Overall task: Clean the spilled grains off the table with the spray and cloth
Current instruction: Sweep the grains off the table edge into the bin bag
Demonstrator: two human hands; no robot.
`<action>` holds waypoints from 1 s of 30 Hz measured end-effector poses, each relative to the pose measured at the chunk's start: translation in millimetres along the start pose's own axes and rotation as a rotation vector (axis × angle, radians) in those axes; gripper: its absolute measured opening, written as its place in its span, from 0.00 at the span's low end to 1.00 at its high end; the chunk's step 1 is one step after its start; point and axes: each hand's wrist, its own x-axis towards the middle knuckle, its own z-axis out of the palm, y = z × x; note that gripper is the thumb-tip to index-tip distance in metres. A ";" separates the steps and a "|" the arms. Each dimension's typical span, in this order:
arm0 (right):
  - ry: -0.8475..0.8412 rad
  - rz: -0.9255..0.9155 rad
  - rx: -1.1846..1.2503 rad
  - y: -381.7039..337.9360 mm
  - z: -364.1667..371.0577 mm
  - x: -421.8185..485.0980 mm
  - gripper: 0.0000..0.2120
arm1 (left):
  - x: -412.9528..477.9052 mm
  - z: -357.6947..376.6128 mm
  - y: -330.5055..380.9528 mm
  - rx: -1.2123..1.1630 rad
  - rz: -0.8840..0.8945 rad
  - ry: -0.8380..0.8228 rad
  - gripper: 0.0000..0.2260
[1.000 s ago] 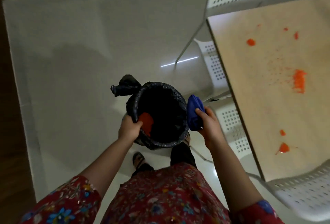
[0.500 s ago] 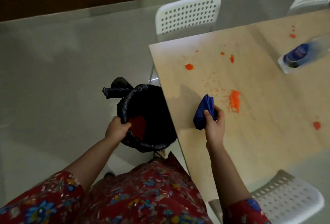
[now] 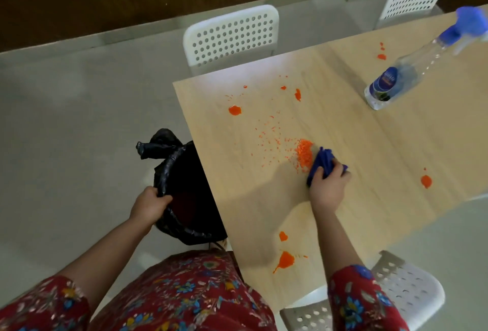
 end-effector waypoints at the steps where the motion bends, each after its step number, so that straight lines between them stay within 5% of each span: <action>1: -0.020 -0.033 0.020 -6.0 8.1 -9.3 0.21 | -0.4 0.0 0.0 0.001 -0.007 -0.002 0.09; 4: -0.064 -0.109 0.092 -17.2 19.0 -20.5 0.20 | 0.3 -1.3 3.8 -0.017 -0.031 0.003 0.09; 9: 0.100 -0.089 0.090 -14.0 0.5 47.7 0.19 | -0.7 -4.7 11.3 -0.022 -0.036 0.033 0.11; 18: -0.205 -0.443 -0.037 -28.7 28.3 45.9 0.18 | -13.8 -6.0 17.6 -0.026 -0.027 0.060 0.09; 24: -0.158 -0.363 0.154 -70.0 33.1 70.9 0.17 | -18.2 -8.8 22.6 -0.058 -0.035 0.070 0.11; 30: -0.361 -0.536 -0.101 -79.5 40.2 93.0 0.19 | -23.3 -7.4 23.1 -0.055 -0.046 0.077 0.08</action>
